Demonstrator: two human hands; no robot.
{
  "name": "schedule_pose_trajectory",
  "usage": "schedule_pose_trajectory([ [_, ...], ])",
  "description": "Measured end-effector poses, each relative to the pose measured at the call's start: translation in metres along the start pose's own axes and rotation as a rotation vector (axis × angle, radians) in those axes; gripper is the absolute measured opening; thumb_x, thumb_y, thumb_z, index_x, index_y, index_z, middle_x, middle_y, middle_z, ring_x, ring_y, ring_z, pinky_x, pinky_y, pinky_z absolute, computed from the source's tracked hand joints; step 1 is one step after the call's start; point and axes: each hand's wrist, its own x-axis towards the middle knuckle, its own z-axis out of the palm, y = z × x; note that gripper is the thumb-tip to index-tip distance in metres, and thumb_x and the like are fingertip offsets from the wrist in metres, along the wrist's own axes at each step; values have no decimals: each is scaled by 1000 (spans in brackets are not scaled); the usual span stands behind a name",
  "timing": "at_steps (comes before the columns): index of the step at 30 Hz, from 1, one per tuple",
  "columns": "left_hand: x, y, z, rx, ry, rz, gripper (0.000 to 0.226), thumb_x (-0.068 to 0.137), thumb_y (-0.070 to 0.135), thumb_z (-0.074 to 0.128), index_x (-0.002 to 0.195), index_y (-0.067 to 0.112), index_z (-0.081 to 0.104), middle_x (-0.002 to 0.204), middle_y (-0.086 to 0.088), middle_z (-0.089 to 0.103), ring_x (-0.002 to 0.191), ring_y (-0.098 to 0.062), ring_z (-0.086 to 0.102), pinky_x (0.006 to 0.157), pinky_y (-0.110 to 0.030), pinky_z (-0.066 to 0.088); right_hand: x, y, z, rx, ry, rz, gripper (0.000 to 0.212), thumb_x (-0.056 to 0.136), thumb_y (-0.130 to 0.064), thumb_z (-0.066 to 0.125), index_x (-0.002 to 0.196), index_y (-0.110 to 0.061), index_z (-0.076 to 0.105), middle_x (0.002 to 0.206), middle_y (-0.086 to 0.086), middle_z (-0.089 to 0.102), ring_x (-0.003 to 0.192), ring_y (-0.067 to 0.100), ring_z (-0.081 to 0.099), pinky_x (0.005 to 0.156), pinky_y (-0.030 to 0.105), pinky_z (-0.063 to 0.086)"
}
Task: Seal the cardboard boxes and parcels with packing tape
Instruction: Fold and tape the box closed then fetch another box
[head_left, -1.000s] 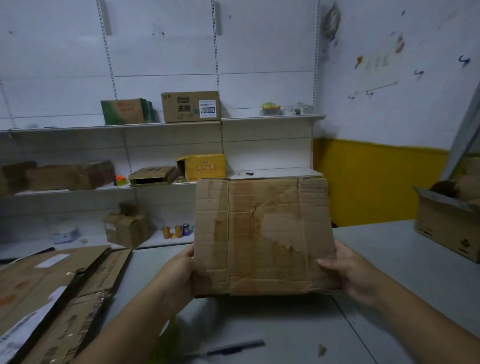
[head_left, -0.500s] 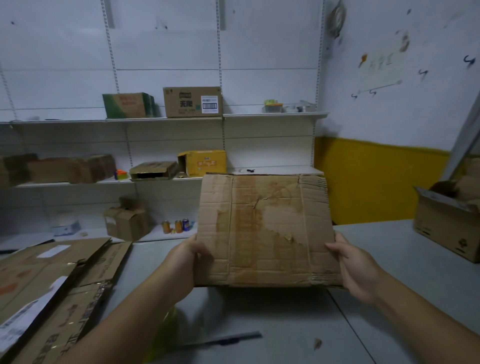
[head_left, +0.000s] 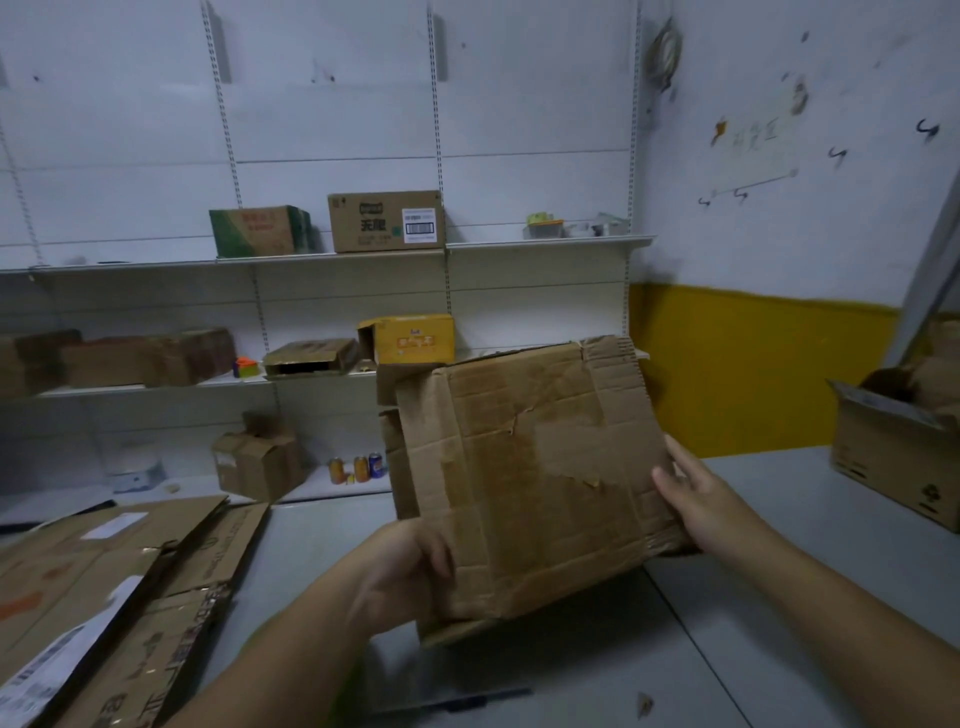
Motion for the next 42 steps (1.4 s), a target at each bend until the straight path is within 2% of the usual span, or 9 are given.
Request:
schedule_pose_trajectory([
  [5,19,-12,20,69,68,-10,32,86,-5,37,103,2,63,114,-21,62,106,-36,57,104,-47,39,-2,-2,6,-390,133,-49,60,98,-38,44,150,-36,14,155,1,28,138,23,33,108,42,38],
  [12,19,-21,77,222,225,129,17,97,17,47,84,14,57,90,-8,62,81,-20,59,73,-30,49,-37,-49,50,-558,235,-621,91,66,-80,55,135,-68,-4,153,-23,-23,145,10,-12,110,39,15],
  [15,13,-33,95,314,109,189,21,99,14,42,82,23,49,86,2,56,76,-9,56,61,-17,48,-23,-52,55,-738,227,-621,84,73,-64,62,143,-47,19,159,-7,-1,146,18,-2,117,49,10],
  [19,21,-44,86,469,97,406,26,92,9,53,112,25,52,99,12,57,91,-5,57,87,-30,52,-12,-51,35,-679,202,-610,64,79,-34,73,135,-25,44,148,0,35,142,21,23,113,52,27],
  [25,-2,-11,51,748,534,1367,51,77,6,72,106,39,47,111,25,45,105,8,44,85,-14,45,-14,-54,13,-538,244,-481,51,78,-27,75,120,-32,46,153,-4,27,144,13,17,116,44,24],
  [31,-1,43,77,915,271,1221,52,82,5,66,127,24,50,122,16,48,121,-6,44,92,-15,40,-19,-40,53,-554,564,-401,95,56,-47,82,130,-21,28,152,4,20,139,25,23,103,43,40],
  [35,3,48,63,1171,209,1289,40,80,-3,61,114,18,58,119,1,59,111,-15,54,88,-28,50,-23,-42,35,-532,277,-345,99,69,-24,75,147,-31,15,154,-10,10,139,17,20,110,44,34],
  [38,5,54,43,1289,146,1336,27,83,8,53,105,19,63,118,-1,64,111,-20,59,86,-39,55,-31,-45,7,-340,-2,-303,79,86,1,54,140,-47,21,153,-8,27,136,13,31,107,36,35],
  [42,2,52,37,1911,348,1420,33,80,24,60,112,28,66,129,3,59,123,-25,53,104,-58,33,-36,-42,-8,-155,105,-255,42,91,7,45,97,-32,61,89,12,66,87,37,61,73,43,52],
])
